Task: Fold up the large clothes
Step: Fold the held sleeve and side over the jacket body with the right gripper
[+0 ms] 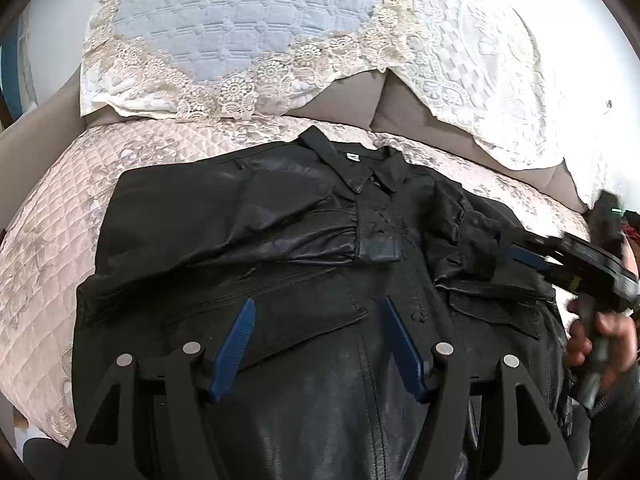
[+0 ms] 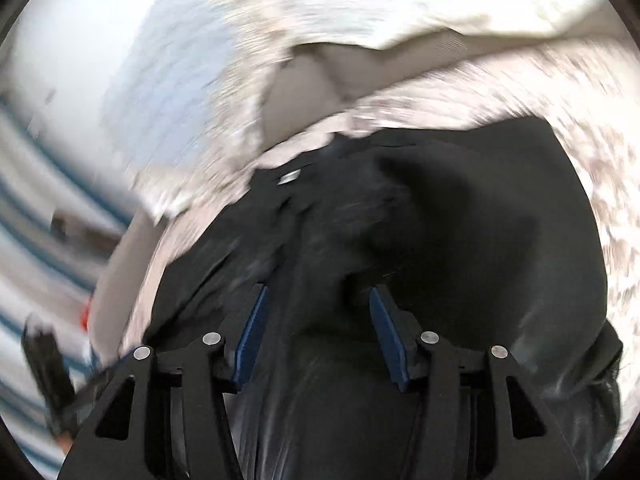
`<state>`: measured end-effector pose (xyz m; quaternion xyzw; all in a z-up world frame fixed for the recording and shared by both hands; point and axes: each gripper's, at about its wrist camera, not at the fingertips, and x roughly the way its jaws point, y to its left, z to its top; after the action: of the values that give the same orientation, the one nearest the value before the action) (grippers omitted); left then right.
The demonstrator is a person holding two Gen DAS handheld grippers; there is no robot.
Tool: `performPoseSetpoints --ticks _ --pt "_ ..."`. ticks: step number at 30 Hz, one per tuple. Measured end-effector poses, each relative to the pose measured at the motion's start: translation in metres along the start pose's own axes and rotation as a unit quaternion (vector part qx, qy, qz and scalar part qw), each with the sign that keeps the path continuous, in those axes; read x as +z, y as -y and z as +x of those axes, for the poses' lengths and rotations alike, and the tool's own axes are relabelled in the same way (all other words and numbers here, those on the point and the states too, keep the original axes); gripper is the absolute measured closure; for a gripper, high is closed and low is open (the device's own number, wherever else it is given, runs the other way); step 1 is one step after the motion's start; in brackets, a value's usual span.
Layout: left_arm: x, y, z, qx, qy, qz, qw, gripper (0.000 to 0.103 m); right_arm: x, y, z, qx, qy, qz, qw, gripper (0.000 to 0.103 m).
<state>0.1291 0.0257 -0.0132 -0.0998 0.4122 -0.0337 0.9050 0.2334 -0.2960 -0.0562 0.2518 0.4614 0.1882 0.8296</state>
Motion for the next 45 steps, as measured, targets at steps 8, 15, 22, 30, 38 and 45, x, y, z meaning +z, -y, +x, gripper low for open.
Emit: performPoseSetpoints --ticks 8,15,22,30,38,45 --pt "-0.004 -0.015 0.006 0.014 -0.011 -0.018 0.9997 0.036 0.022 -0.024 0.053 0.078 -0.038 0.023 0.996 0.045" --pt "-0.003 -0.027 0.002 0.024 -0.003 -0.029 0.9993 0.036 0.014 -0.106 0.051 0.178 -0.052 -0.090 0.978 0.045" --pt "0.003 -0.059 0.001 0.059 0.007 -0.048 0.9971 0.036 -0.007 -0.037 -0.007 0.062 0.018 -0.057 0.996 0.045" --pt "0.001 -0.106 0.030 0.128 -0.020 -0.049 0.9904 0.036 -0.025 0.078 -0.055 -0.158 0.022 0.012 0.987 0.048" --pt "0.002 -0.104 0.020 0.109 -0.020 -0.032 0.9933 0.035 -0.024 0.052 -0.077 -0.152 0.039 -0.029 0.987 0.049" --pt "-0.026 -0.102 -0.022 0.105 -0.004 -0.037 0.9938 0.035 -0.075 0.026 -0.114 -0.123 0.046 -0.058 0.990 0.041"
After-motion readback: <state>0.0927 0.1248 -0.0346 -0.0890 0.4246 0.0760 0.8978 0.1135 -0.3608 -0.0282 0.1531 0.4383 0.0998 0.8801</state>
